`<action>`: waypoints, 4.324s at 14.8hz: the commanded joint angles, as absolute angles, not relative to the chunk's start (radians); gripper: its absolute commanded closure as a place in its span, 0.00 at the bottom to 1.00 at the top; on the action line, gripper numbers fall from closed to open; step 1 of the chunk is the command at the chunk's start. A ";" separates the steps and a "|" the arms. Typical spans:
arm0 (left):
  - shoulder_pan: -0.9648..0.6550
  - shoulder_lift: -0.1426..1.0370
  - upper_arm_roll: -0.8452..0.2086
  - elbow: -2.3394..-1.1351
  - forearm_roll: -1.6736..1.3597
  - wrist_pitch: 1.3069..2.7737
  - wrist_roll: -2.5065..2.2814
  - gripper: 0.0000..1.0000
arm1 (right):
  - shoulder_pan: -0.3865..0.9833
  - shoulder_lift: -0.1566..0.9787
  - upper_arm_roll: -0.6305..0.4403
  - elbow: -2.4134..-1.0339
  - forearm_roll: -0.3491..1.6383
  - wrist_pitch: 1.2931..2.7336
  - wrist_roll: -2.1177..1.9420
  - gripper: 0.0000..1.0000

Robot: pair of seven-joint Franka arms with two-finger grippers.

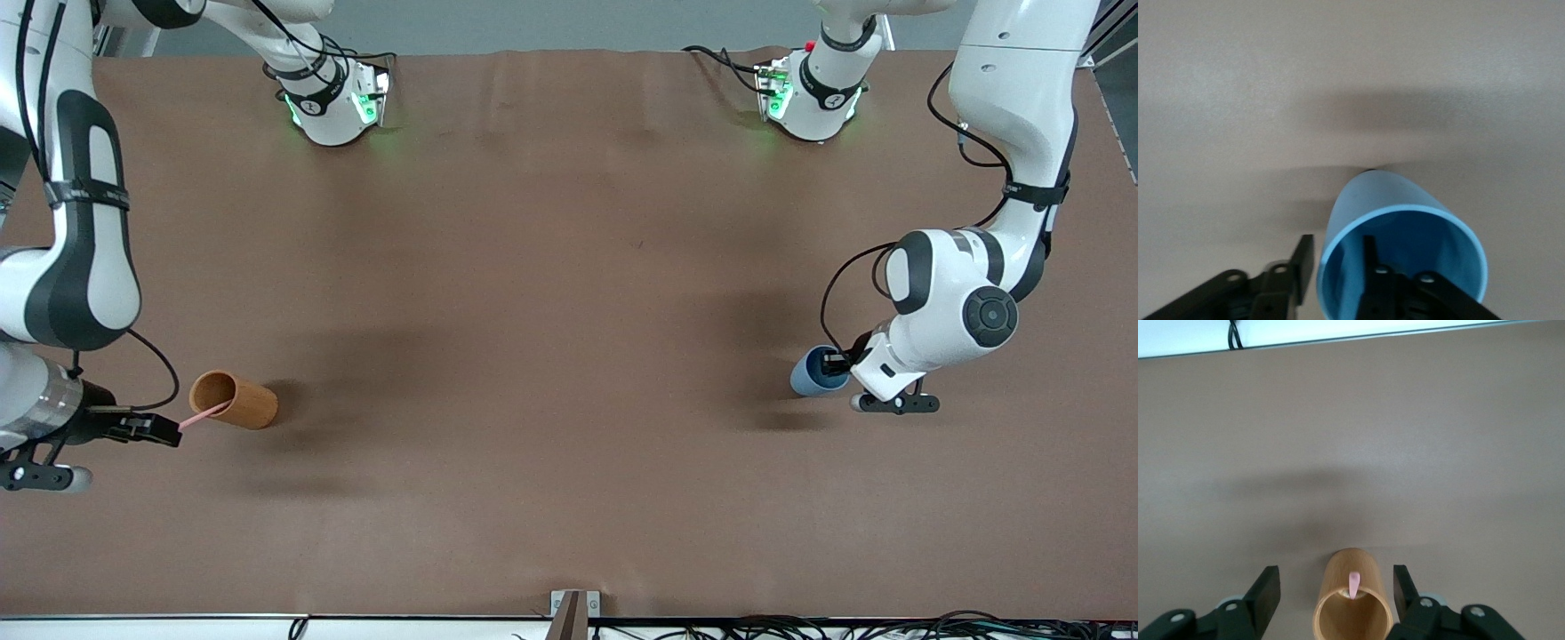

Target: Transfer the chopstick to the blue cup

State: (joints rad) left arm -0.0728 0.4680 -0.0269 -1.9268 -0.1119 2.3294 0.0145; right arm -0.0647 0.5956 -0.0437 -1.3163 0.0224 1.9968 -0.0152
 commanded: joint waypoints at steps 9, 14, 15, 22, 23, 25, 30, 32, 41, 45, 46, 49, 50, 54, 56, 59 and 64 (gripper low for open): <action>-0.149 0.471 -0.181 -1.652 -0.036 2.132 -0.455 1.00 | -0.083 0.597 -0.038 -1.374 0.028 1.986 -0.009 0.70; -0.286 0.544 -0.262 -1.542 0.017 2.125 -0.852 1.00 | -0.081 0.592 -0.038 -1.371 0.026 1.991 -0.009 0.83; -0.323 0.572 -0.262 -1.530 0.037 2.123 -0.918 1.00 | -0.083 0.583 -0.038 -1.365 0.025 1.990 -0.011 0.85; -0.469 0.758 -0.295 -1.402 0.137 2.178 -1.207 0.99 | -0.072 0.394 -0.028 -1.370 -0.020 1.922 -0.034 0.96; -0.477 0.765 -0.295 -1.402 0.138 2.190 -1.218 0.99 | -0.072 0.364 -0.017 -1.370 -0.020 1.907 -0.034 0.96; -0.479 0.781 -0.296 -1.401 0.164 2.206 -1.226 0.99 | -0.074 0.304 0.023 -1.371 -0.020 1.863 -0.026 0.96; -0.494 0.802 -0.296 -1.402 0.236 2.260 -1.296 0.96 | -0.077 0.232 0.203 -1.373 -0.018 1.804 0.109 0.98; -0.480 0.802 -0.298 -1.404 0.252 2.263 -1.295 0.55 | -0.072 0.230 0.285 -1.368 -0.020 1.815 0.187 0.99; -0.355 0.554 -0.313 -1.410 0.134 1.952 -0.987 0.00 | 0.084 0.267 0.488 -1.376 -0.142 2.052 0.399 0.99; -0.296 0.401 -0.175 -1.417 0.023 1.787 -0.639 0.00 | 0.260 0.374 0.486 -1.376 -0.291 2.187 0.535 0.98; -0.295 0.365 -0.138 -1.433 0.021 1.760 -0.556 0.00 | 0.297 0.408 0.488 -1.374 -0.355 2.225 0.578 0.98; -0.214 0.244 -0.089 -1.506 0.021 1.741 -0.358 0.00 | 0.388 0.485 0.486 -1.374 -0.512 2.264 0.725 0.98; -0.186 0.215 -0.089 -1.525 0.021 1.740 -0.312 0.00 | 0.408 0.500 0.486 -1.374 -0.565 2.266 0.767 0.98; -0.109 0.098 -0.086 -1.578 0.020 1.694 -0.105 0.00 | 0.446 0.546 0.486 -1.377 -0.667 2.266 0.818 0.98; -0.103 0.048 -0.069 -1.571 0.020 1.634 -0.066 0.00 | 0.448 0.554 0.486 -1.400 -0.692 2.266 0.819 0.97; -0.103 0.040 -0.069 -1.527 0.009 1.614 -0.078 0.00 | 0.446 0.555 0.483 -1.466 -0.699 2.307 0.819 0.93; -0.101 0.037 -0.067 -1.522 0.011 1.592 -0.055 0.00 | 0.430 0.568 0.480 -1.508 -0.724 2.408 0.816 0.79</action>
State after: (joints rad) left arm -0.0999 0.0414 -0.0731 -1.5230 0.0268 1.6078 -0.0780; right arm 0.4454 0.5822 0.4736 -1.4940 -0.6949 2.3878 0.7958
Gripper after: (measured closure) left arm 0.000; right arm 0.899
